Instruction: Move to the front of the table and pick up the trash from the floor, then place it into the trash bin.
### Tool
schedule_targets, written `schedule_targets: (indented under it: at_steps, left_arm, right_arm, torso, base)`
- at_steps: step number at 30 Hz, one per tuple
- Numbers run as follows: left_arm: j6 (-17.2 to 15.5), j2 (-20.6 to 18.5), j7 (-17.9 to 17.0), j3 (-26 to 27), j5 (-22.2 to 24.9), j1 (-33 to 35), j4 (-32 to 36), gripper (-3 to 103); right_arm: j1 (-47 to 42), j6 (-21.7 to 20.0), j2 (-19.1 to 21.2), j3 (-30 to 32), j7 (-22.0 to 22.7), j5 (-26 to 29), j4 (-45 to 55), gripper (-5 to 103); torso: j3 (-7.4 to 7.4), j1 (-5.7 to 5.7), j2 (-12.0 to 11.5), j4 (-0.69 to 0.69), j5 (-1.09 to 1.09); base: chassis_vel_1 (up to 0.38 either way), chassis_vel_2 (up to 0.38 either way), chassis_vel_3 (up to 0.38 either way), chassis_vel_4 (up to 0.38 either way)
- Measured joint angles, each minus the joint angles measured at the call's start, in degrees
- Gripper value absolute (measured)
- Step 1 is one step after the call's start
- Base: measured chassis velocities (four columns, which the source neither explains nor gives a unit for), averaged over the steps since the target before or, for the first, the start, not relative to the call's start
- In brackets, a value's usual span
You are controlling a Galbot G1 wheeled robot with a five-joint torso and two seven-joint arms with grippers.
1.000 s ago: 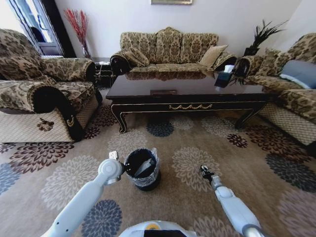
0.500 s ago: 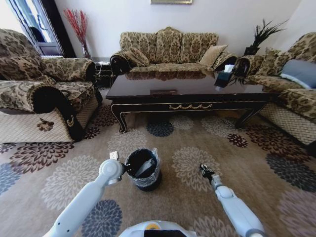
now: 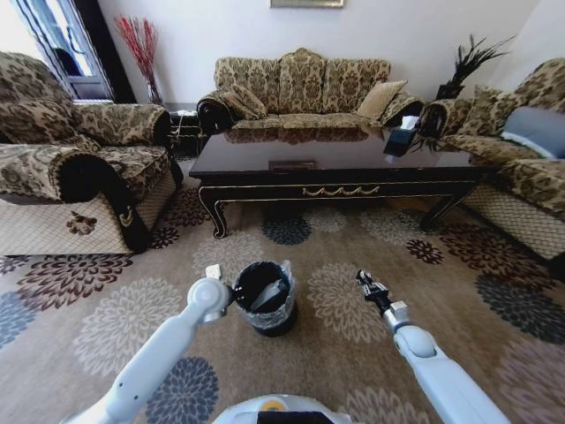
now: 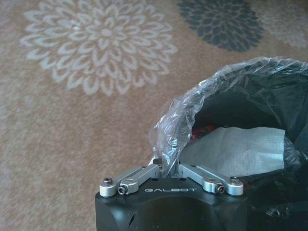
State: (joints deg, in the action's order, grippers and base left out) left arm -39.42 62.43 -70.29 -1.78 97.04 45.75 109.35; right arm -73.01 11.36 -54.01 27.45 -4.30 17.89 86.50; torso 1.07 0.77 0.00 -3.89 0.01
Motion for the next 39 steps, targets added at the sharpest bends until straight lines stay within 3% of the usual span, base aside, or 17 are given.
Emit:
schedule_targets:
  at_steps: [6, 19, 26, 28, 35, 38, 39]
  left_arm:
    - [0.39, 1.83, -0.84, -4.45, 0.68, -4.81, -2.67, 0]
    - [1.04, 8.8, -1.57, -13.67, -0.15, -10.89, -7.56, 0]
    - [1.09, 11.22, -2.06, -15.32, -0.72, -11.23, -8.02, 0]
    - [1.32, 13.7, -2.24, -15.88, -1.32, -11.04, -8.65, 0]
    - [1.35, 14.11, -2.36, -15.83, -1.71, -9.98, -7.82, 0]
    - [1.44, 13.62, -2.36, -15.7, -1.71, -9.84, -7.5, 0]
    - [1.43, 13.48, -2.36, -15.62, -1.71, -9.76, -7.49, 0]
  right_arm:
    - [-5.35, -0.27, 1.62, 2.72, 0.4, 0.07, 11.15, 17]
    - [-16.53, 0.43, 1.53, 4.61, -0.62, -6.14, 32.33, 17]
    - [-20.49, 2.41, 0.39, 3.73, -2.86, -10.55, 36.2, 17]
    - [-21.65, 2.62, -0.85, 2.08, -3.55, -12.15, 37.81, 17]
    - [-21.29, 2.35, -1.02, 1.07, -3.2, -12.87, 37.06, 14]
    - [-21.04, 2.0, -0.99, 0.67, -3.04, -12.86, 36.79, 29]
    - [-21.05, 1.97, -1.01, 0.57, -3.03, -12.85, 36.75, 29]
  torso:
    - [0.0, 0.0, 0.0, 0.02, -0.01]
    - [0.0, 0.0, 0.0, 0.01, -0.01]
    - [0.0, 0.0, 0.0, 0.0, 0.0]
    - [-0.01, 0.0, 0.0, 0.01, -0.01]
    - [0.0, 0.0, 0.0, 0.02, -0.01]
    - [-0.01, 0.0, 0.0, 0.01, -0.01]
    - [0.0, 0.0, 0.0, 0.01, -0.01]
  base:
    - [0.0, 0.0, 0.0, 0.0]
    - [0.0, 0.0, 0.0, 0.0]
    - [0.0, 0.0, 0.0, 0.0]
    - [0.0, 0.0, 0.0, 0.0]
    - [0.0, 0.0, 0.0, 0.0]
    - [0.0, 0.0, 0.0, 0.0]
    - [0.0, 0.0, 0.0, 0.0]
